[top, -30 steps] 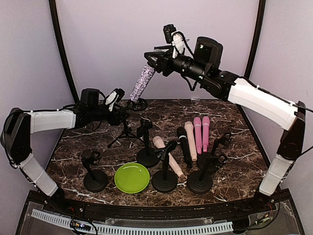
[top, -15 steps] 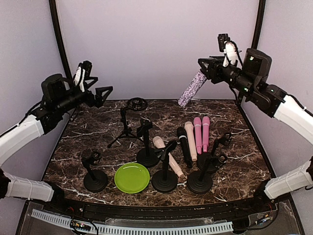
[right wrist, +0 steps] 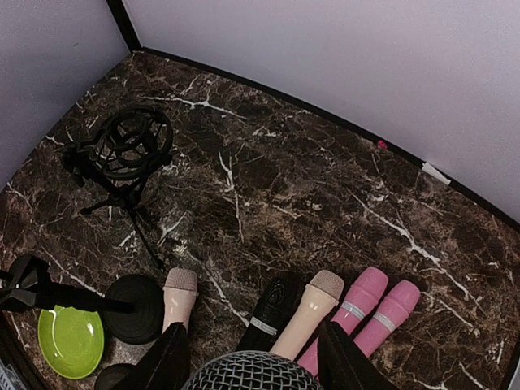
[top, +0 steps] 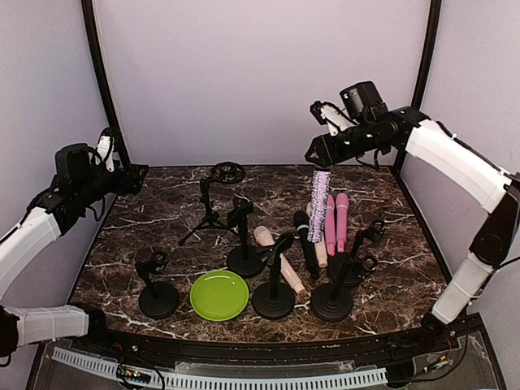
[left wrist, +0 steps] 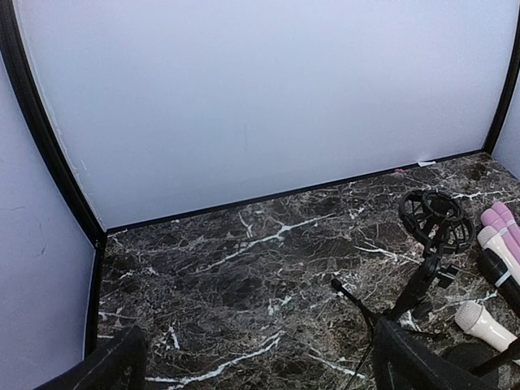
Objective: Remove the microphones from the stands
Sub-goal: Place the microphone at the center of the board.
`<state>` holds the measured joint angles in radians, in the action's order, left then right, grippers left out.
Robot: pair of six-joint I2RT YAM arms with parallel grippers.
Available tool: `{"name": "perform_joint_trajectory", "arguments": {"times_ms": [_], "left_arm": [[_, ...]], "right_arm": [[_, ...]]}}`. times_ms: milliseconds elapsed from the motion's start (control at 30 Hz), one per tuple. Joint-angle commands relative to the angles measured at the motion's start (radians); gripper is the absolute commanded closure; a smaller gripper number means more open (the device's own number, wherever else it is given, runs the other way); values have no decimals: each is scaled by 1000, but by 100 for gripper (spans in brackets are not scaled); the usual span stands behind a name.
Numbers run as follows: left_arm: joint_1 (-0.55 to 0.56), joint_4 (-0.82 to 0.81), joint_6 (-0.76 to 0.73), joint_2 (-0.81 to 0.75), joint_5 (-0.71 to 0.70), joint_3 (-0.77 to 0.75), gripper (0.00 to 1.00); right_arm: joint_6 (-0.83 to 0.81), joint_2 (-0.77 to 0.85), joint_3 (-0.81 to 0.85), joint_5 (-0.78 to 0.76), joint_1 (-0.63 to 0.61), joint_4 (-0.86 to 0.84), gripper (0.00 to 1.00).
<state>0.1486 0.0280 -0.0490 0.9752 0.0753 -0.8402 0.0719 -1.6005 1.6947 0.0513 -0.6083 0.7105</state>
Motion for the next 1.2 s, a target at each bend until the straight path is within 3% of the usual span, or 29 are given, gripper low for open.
{"name": "perform_joint_trajectory", "arguments": {"times_ms": [0,467,733,1167], "left_arm": [[-4,35,-17,-15,-23,5,2],[-3,62,13,16,29,-10,3],[-3,61,8,17,4,-4,3],[-2,62,1,22,-1,-3,3]], "right_arm": [[18,-109,134,58,-56,178,76],[-59,-399,309,61,-134,260,72],[-65,-475,300,32,-137,233,67],[27,-550,209,85,-119,16,47]]}}
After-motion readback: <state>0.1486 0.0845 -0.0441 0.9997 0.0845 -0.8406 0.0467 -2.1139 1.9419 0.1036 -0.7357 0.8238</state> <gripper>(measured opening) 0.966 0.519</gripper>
